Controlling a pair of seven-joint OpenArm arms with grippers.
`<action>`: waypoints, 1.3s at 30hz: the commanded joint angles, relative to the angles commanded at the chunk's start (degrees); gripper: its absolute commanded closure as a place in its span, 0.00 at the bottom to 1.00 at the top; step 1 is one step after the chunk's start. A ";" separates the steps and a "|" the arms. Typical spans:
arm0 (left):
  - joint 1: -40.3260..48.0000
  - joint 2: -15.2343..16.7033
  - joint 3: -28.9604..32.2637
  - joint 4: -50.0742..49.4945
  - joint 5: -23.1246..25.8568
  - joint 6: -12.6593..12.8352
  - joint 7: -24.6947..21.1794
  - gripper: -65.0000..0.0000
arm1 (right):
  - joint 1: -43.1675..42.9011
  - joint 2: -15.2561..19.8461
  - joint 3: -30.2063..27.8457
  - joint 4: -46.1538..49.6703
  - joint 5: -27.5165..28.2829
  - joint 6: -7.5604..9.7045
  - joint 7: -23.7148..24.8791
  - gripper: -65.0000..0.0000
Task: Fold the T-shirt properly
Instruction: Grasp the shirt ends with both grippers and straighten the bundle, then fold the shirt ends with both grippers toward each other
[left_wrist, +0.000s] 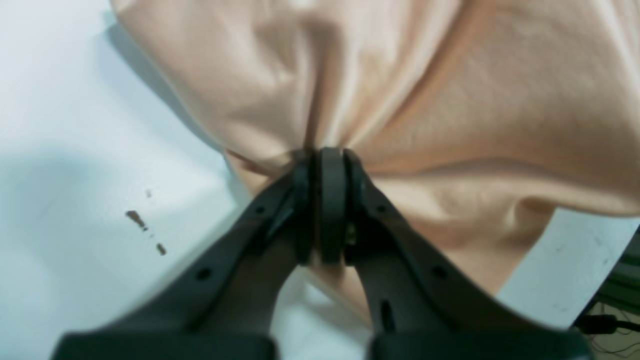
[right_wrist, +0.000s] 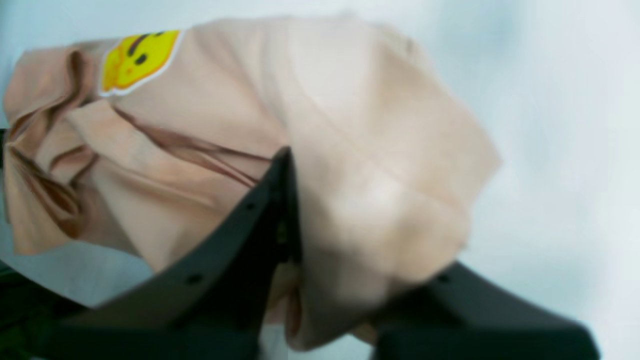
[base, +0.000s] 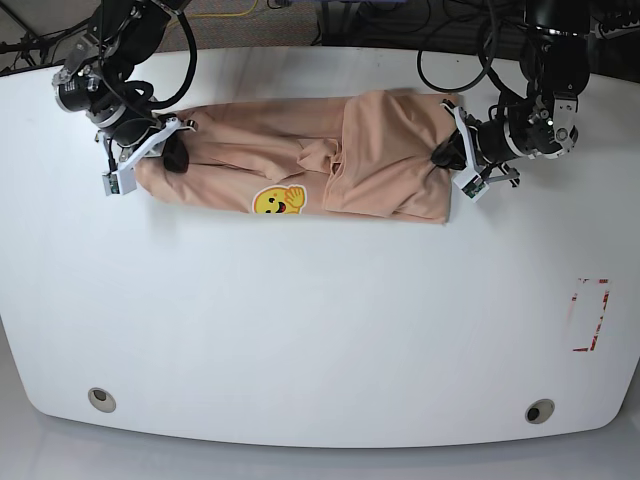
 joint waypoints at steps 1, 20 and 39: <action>-0.18 0.53 0.35 -0.18 0.00 0.00 0.09 1.00 | -0.18 0.35 -0.97 0.00 0.09 -0.97 0.00 1.00; -3.60 14.42 12.48 -2.99 9.41 1.80 0.35 1.00 | 1.58 3.25 -10.90 0.18 0.00 -10.46 3.60 1.00; -11.25 24.88 12.75 -14.86 17.05 1.80 0.35 1.00 | 4.66 6.86 -20.84 0.09 -0.26 -10.64 3.60 1.00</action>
